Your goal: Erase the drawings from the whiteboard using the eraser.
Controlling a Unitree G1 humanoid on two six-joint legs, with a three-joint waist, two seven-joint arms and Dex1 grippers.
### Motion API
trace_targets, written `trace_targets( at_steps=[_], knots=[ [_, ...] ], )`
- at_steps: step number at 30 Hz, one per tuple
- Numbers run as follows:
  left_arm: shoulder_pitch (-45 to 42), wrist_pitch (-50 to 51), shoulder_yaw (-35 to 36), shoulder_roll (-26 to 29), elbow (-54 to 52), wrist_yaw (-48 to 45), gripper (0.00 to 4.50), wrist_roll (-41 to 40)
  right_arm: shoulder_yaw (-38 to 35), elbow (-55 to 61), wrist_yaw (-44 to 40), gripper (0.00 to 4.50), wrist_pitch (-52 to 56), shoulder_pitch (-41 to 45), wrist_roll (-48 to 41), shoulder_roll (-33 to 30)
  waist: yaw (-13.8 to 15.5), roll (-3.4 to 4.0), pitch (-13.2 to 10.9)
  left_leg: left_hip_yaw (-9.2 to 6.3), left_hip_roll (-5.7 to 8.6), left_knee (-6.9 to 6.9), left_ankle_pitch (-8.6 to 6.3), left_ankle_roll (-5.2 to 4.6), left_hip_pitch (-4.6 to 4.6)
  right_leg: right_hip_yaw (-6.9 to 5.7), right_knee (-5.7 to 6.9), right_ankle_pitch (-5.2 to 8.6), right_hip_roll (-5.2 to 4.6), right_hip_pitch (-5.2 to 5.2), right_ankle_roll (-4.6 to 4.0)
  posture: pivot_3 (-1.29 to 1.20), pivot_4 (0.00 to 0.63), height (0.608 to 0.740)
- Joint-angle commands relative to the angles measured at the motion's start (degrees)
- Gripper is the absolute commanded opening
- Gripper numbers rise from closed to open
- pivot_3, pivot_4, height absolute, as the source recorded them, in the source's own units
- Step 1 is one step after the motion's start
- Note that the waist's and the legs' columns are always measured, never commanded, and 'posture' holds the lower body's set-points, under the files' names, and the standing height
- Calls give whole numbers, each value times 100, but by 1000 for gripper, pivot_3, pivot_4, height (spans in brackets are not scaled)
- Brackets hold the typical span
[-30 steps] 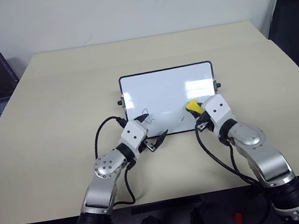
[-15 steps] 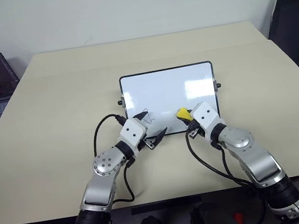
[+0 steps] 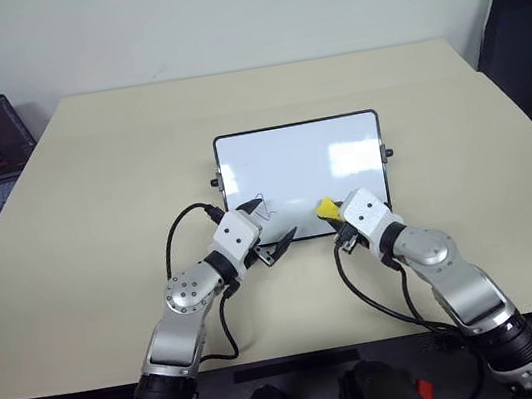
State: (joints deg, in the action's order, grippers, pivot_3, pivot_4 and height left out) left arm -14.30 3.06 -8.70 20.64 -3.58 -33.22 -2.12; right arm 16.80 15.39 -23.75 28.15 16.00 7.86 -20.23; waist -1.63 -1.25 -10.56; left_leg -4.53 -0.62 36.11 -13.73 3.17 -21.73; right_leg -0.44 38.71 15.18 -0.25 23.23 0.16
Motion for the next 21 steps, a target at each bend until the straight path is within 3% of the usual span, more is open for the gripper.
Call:
trace_targets(
  at_steps=[1,21],
  knots=[
    [-106,-155,52,22,-63,-3,4500,1,-132,14,-51,1018,250,-185,32,-141,1,0,0,-1,0,0,0,0,0,0,0,0,0,0,0,0,150,740],
    [-117,-236,10,-33,21,-11,4500,-2,-577,94,-192,1018,247,-455,19,-689,65,-4,2,-1,6,9,1,0,-1,-2,-2,-5,-7,-5,8,0,150,740]
  ],
)
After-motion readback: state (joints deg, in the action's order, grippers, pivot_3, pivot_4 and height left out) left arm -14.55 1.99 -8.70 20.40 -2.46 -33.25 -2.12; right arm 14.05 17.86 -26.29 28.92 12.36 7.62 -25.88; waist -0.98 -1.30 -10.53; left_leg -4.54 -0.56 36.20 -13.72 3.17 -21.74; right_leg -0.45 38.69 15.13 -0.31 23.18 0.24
